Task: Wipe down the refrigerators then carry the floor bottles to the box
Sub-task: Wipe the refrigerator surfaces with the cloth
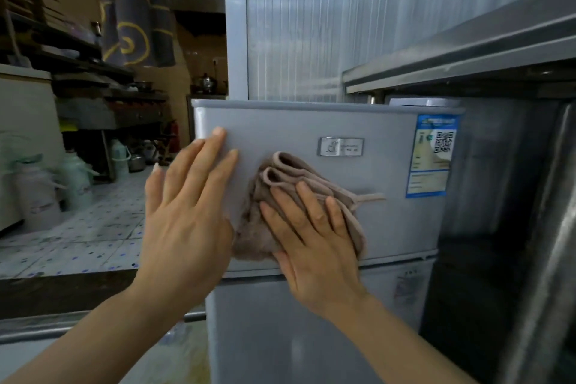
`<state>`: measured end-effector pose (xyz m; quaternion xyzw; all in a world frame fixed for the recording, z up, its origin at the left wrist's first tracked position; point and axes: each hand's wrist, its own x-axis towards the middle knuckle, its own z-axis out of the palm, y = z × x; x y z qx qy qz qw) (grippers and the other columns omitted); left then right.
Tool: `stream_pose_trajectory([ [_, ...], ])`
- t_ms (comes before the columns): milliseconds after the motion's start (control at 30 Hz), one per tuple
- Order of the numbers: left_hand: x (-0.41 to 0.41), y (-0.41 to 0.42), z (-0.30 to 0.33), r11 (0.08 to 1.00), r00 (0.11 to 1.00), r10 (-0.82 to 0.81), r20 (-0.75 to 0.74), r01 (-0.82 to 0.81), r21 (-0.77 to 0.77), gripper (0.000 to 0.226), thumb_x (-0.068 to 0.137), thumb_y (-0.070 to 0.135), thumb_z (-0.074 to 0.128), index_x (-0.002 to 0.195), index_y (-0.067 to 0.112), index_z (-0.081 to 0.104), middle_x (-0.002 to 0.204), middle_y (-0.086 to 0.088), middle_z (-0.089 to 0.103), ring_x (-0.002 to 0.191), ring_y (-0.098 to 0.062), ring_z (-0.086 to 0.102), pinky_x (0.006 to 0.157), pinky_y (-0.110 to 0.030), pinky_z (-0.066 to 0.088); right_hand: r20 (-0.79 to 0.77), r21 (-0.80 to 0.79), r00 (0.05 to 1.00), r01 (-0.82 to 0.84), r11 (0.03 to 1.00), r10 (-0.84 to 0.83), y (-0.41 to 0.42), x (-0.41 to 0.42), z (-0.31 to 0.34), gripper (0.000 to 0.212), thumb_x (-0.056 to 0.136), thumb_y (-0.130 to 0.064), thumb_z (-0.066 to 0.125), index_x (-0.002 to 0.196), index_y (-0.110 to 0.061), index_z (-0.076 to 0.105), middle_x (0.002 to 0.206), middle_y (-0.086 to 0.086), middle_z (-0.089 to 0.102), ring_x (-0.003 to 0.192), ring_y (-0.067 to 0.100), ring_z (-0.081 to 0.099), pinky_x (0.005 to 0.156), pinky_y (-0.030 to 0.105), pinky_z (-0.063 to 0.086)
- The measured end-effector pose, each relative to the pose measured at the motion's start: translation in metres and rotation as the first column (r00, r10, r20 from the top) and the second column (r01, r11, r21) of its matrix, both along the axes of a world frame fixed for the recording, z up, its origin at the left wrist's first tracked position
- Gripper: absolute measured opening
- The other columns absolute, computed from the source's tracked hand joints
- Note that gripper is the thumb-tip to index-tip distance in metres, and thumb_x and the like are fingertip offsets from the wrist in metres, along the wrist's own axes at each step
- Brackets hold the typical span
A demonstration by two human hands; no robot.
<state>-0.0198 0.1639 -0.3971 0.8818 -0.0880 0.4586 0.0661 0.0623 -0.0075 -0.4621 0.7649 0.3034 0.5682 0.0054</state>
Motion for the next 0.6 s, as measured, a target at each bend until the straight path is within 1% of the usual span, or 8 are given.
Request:
stream_pose_trajectory([
  [67,0.002,-0.015,-0.002,1.0,1.0,0.02,-0.002,-0.02,0.002,0.071,0.067,0.014,0.053,0.137,0.012,0.042,0.156,-0.008,0.019,0.14,-0.031,0.018,0.109,-0.056,0.013,-0.018,0.069,1.0,-0.016,0.997,0.017,-0.014,0.006,0.009,0.057,0.096,-0.039,0.036,0.149,-0.025,0.023,0.158,-0.007,0.015,0.147,0.02,0.009,0.118,0.043,0.007],
  [167,0.008,-0.041,-0.009,0.999,1.0,-0.003,-0.003,0.003,0.054,0.07,0.066,0.012,0.054,0.135,0.01,0.045,0.155,-0.012,0.019,0.137,-0.035,0.019,0.106,-0.06,0.021,-0.076,0.289,0.997,0.001,0.957,0.022,-0.051,0.017,0.009,0.055,0.099,-0.04,0.025,0.15,-0.022,0.013,0.158,-0.003,0.01,0.147,0.025,0.01,0.118,0.048,0.01],
  [267,0.013,-0.052,-0.013,1.0,1.0,0.002,0.015,-0.002,0.019,0.07,0.065,0.011,0.055,0.135,0.008,0.045,0.155,-0.016,0.018,0.136,-0.038,0.019,0.104,-0.061,0.023,-0.083,0.475,0.996,0.024,0.88,0.018,-0.089,0.028,0.017,0.062,0.096,-0.031,0.03,0.15,-0.019,0.004,0.158,0.002,0.006,0.147,0.026,0.01,0.117,0.052,0.012],
  [333,0.016,-0.054,-0.016,0.999,0.999,0.022,0.039,-0.023,0.022,0.07,0.066,0.012,0.055,0.135,0.008,0.044,0.154,-0.017,0.017,0.136,-0.039,0.019,0.104,-0.062,0.022,-0.058,0.588,0.998,0.006,0.809,0.035,-0.105,0.034,0.03,0.062,0.096,-0.028,0.032,0.151,-0.017,0.005,0.159,0.007,0.007,0.147,0.027,0.01,0.118,0.051,0.013],
  [400,0.02,-0.058,-0.025,0.997,0.998,0.026,0.062,-0.03,0.069,0.071,0.065,0.011,0.055,0.135,0.009,0.042,0.154,-0.017,0.017,0.135,-0.04,0.02,0.104,-0.061,0.02,-0.041,0.651,0.998,-0.014,0.759,0.054,-0.113,0.042,0.04,0.059,0.098,-0.029,0.031,0.15,-0.009,0.013,0.158,0.014,0.013,0.146,0.028,0.012,0.119,0.046,0.013],
  [467,0.023,-0.061,-0.036,0.992,0.997,0.019,0.073,-0.028,0.124,0.073,0.064,0.01,0.055,0.136,0.01,0.041,0.153,-0.016,0.018,0.135,-0.039,0.02,0.106,-0.059,0.016,-0.03,0.682,0.997,-0.027,0.731,0.065,-0.114,0.047,0.036,0.059,0.098,-0.03,0.03,0.149,-0.005,0.018,0.157,0.017,0.016,0.146,0.028,0.014,0.12,0.041,0.011],
  [533,0.025,-0.062,-0.046,0.989,0.996,0.026,0.087,-0.038,0.145,0.073,0.066,0.009,0.054,0.138,0.011,0.039,0.153,-0.016,0.02,0.137,-0.038,0.02,0.107,-0.057,0.015,-0.045,0.717,0.996,-0.023,0.697,0.08,-0.11,0.046,0.014,0.059,0.098,-0.03,0.03,0.15,-0.009,0.013,0.158,0.016,0.014,0.145,0.028,0.017,0.119,0.042,0.015],
  [600,0.026,-0.059,-0.051,0.989,0.995,0.028,0.1,-0.042,0.142,0.072,0.069,0.01,0.053,0.14,0.013,0.038,0.154,-0.015,0.02,0.138,-0.037,0.02,0.107,-0.058,0.017,-0.127,0.751,0.986,0.023,0.66,0.11,-0.109,0.04,-0.019,0.062,0.096,-0.029,0.03,0.151,-0.013,0.005,0.158,0.014,0.01,0.144,0.029,0.019,0.117,0.048,0.021],
])
